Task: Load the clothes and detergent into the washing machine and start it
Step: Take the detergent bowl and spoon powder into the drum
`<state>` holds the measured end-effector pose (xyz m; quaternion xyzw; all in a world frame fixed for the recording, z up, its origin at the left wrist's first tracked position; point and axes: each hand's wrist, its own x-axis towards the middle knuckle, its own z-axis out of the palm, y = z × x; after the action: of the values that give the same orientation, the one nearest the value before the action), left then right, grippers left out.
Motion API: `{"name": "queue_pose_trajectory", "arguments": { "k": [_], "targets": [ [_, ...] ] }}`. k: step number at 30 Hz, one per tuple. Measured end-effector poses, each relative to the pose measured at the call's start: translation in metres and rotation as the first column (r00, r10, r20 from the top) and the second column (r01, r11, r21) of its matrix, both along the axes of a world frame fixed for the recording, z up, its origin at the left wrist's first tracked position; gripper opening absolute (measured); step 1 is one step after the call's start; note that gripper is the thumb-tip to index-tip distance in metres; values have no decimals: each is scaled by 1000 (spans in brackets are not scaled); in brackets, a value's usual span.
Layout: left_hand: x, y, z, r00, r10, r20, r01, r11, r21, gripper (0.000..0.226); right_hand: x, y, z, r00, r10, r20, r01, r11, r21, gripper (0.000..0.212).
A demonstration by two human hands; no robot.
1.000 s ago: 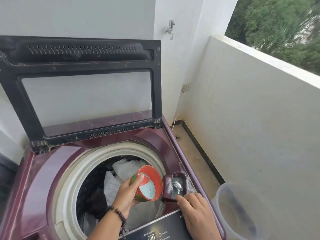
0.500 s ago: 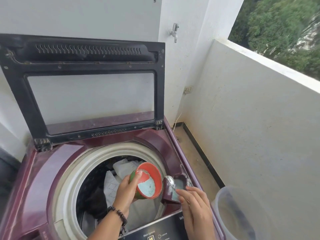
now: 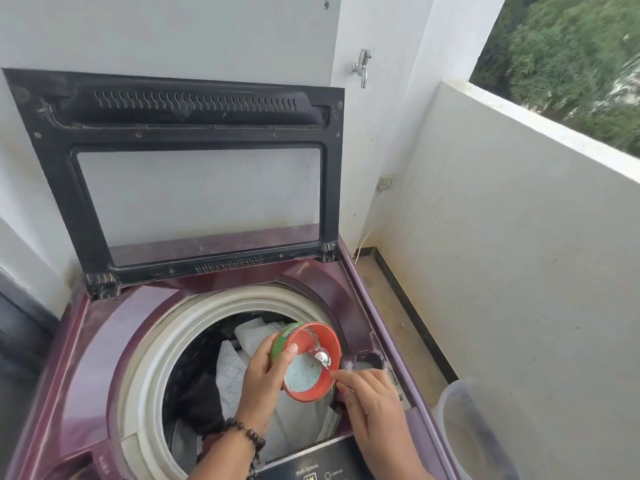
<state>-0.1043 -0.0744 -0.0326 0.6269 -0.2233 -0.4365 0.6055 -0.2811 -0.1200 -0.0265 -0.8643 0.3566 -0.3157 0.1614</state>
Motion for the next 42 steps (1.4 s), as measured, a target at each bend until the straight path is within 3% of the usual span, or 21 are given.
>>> {"name": "queue_pose_trajectory", "arguments": {
  "k": [3, 5, 7, 10, 14, 20, 28, 34, 42],
  "targets": [
    [1, 0, 1, 1000, 27, 6, -27, 1000, -5, 66, 1, 2, 9, 999, -17, 33, 13, 992, 124, 30],
    [2, -1, 1, 999, 48, -6, -48, 999, -8, 63, 1, 5, 15, 992, -52, 118, 8, 939, 345, 21],
    [3, -1, 0, 997, 64, -37, -64, 998, -11, 58, 3, 6, 18, 956, -148, 252, -41, 785, 618, 29],
    [4, -2, -2, 993, 68, -97, -69, 997, -14, 56, 8, 4, 25, 866, -340, 366, -142, 535, 833, 27],
    [0, -2, -4, 996, 10, -86, -11, 1000, -14, 60, 13, 2, 31, 768, -494, 407, -287, 303, 909, 23],
    [-4, -2, -4, 995, -74, -71, 74, 997, -5, 53, 12, -3, 38, 685, -627, 372, -396, 108, 912, 27],
    [-2, -3, -2, 979, -1, -205, 8, 999, 31, 65, 8, -10, 36, 568, -747, 345, -460, 60, 886, 26],
    [-2, -4, -2, 977, 6, -212, 5, 999, 54, 59, 10, -9, 37, 586, -732, 347, -431, 80, 899, 26],
    [0, -5, -7, 975, 20, -221, 3, 995, 104, 78, 12, -3, 38, 634, -674, 380, -334, 204, 920, 28]
  ]
}}
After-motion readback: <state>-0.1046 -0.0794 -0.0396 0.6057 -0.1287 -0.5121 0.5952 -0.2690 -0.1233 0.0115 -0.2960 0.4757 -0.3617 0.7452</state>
